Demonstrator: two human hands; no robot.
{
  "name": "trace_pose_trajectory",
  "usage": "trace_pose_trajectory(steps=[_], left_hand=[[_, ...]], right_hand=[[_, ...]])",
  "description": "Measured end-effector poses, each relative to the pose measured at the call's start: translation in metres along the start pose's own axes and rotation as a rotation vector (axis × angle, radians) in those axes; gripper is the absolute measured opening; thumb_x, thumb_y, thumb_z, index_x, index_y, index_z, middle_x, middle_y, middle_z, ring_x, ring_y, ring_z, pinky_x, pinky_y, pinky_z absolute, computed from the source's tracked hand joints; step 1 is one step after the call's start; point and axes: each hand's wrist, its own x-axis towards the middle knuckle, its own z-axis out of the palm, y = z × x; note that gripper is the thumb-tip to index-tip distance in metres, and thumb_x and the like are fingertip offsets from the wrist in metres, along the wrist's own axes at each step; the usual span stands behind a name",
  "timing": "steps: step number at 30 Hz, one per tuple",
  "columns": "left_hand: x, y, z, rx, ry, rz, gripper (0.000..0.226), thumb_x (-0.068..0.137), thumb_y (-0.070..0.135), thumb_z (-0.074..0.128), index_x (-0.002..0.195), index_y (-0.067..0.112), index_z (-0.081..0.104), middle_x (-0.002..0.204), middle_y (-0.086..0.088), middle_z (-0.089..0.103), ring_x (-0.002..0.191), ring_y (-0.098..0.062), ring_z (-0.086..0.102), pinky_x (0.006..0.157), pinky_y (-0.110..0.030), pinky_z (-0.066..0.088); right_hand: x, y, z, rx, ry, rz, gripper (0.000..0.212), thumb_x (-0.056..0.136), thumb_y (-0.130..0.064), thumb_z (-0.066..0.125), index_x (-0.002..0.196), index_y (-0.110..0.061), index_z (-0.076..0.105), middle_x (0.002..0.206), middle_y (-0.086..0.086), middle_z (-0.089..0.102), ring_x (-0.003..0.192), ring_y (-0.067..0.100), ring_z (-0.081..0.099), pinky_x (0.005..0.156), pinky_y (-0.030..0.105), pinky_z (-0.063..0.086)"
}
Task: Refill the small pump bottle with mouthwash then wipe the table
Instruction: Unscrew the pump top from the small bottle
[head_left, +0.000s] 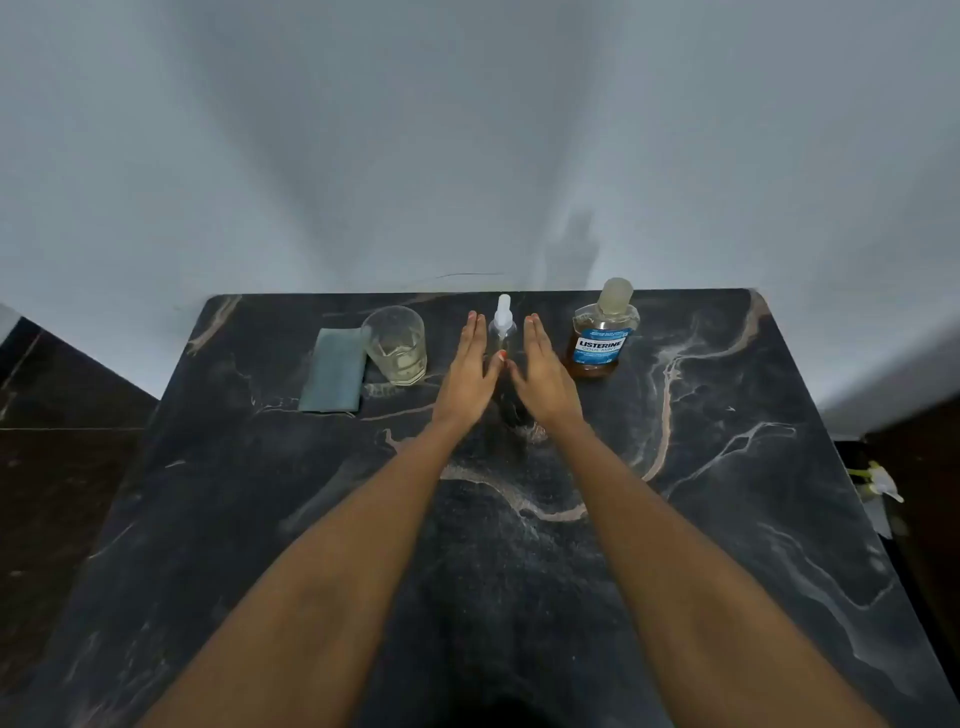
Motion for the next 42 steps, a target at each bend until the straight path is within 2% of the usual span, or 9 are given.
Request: trace_pose_trajectory(steps=[5, 12, 19, 22, 26, 32, 37, 40, 42], left_hand=[[0.018, -0.005, 0.005, -0.17, 0.061, -0.084, 0.057, 0.093, 0.019, 0.049, 0.143, 0.011, 0.021, 0.153, -0.006, 0.019, 0.141, -0.019, 0.018, 0.112, -0.029, 0.017], [0.028, -0.019, 0.013, -0.347, 0.097, -0.146, 0.052, 0.088, 0.009, 0.056, 0.137, 0.011, 0.038, 0.134, -0.009, 0.052, 0.124, -0.018, 0.048, 0.105, -0.033, 0.038], [0.021, -0.018, 0.012, -0.435, 0.145, -0.115, 0.047, 0.082, 0.003, 0.061, 0.127, 0.009, 0.05, 0.122, -0.008, 0.061, 0.109, -0.009, 0.056, 0.089, -0.008, 0.043], [0.01, -0.017, 0.007, -0.463, 0.151, -0.093, 0.045, 0.081, 0.002, 0.062, 0.124, 0.008, 0.053, 0.118, -0.008, 0.063, 0.107, -0.011, 0.059, 0.091, -0.013, 0.046], [-0.016, -0.013, 0.001, -0.468, 0.171, -0.06, 0.044, 0.077, 0.001, 0.067, 0.119, 0.008, 0.057, 0.111, -0.003, 0.065, 0.098, -0.004, 0.061, 0.082, -0.007, 0.046], [-0.069, -0.011, -0.002, -0.475, 0.154, -0.069, 0.045, 0.074, 0.004, 0.071, 0.117, 0.009, 0.058, 0.106, -0.001, 0.066, 0.098, -0.005, 0.062, 0.087, -0.012, 0.048], [-0.119, -0.009, 0.0, -0.511, 0.158, -0.079, 0.042, 0.074, 0.002, 0.069, 0.113, 0.011, 0.059, 0.102, 0.004, 0.064, 0.092, 0.008, 0.06, 0.08, -0.006, 0.046], [-0.146, -0.007, 0.0, -0.513, 0.159, -0.09, 0.04, 0.074, 0.003, 0.07, 0.111, 0.012, 0.059, 0.102, 0.003, 0.066, 0.093, 0.0, 0.062, 0.083, -0.01, 0.048], [-0.16, -0.005, 0.0, -0.508, 0.162, -0.087, 0.039, 0.073, 0.003, 0.071, 0.108, 0.015, 0.06, 0.098, 0.008, 0.065, 0.091, 0.005, 0.062, 0.081, -0.008, 0.047]], right_hand=[[0.016, 0.003, 0.007, 0.155, -0.026, 0.081, 0.066, 0.091, -0.016, 0.052, 0.144, -0.014, 0.013, 0.154, 0.006, 0.018, 0.137, 0.028, 0.029, 0.105, 0.045, 0.035], [0.022, 0.007, 0.016, 0.299, 0.001, 0.112, 0.056, 0.089, -0.011, 0.055, 0.139, -0.01, 0.031, 0.138, 0.016, 0.046, 0.124, 0.031, 0.047, 0.101, 0.046, 0.042], [0.017, 0.001, 0.009, 0.364, 0.029, 0.139, 0.047, 0.086, -0.007, 0.058, 0.131, -0.005, 0.042, 0.127, 0.019, 0.056, 0.117, 0.031, 0.053, 0.098, 0.047, 0.046], [0.006, -0.002, 0.006, 0.386, 0.036, 0.112, 0.045, 0.086, -0.008, 0.059, 0.129, -0.005, 0.044, 0.126, 0.018, 0.057, 0.116, 0.031, 0.055, 0.098, 0.047, 0.046], [-0.02, -0.007, 0.004, 0.398, 0.049, 0.068, 0.043, 0.086, -0.008, 0.059, 0.127, -0.004, 0.047, 0.124, 0.018, 0.058, 0.114, 0.03, 0.056, 0.098, 0.045, 0.046], [-0.075, -0.014, 0.007, 0.464, 0.097, 0.064, 0.042, 0.083, -0.006, 0.063, 0.123, -0.005, 0.051, 0.116, 0.016, 0.064, 0.105, 0.024, 0.061, 0.093, 0.031, 0.048], [-0.122, -0.022, 0.014, 0.495, 0.12, 0.069, 0.042, 0.082, -0.003, 0.063, 0.122, -0.005, 0.052, 0.115, 0.015, 0.064, 0.106, 0.021, 0.061, 0.092, 0.026, 0.046], [-0.146, -0.023, 0.016, 0.525, 0.104, 0.076, 0.044, 0.081, -0.003, 0.064, 0.123, -0.007, 0.052, 0.116, 0.013, 0.064, 0.107, 0.019, 0.06, 0.095, 0.029, 0.047], [-0.159, -0.022, 0.017, 0.52, 0.093, 0.086, 0.044, 0.08, -0.004, 0.065, 0.122, -0.008, 0.052, 0.114, 0.013, 0.065, 0.106, 0.019, 0.061, 0.094, 0.032, 0.049]])
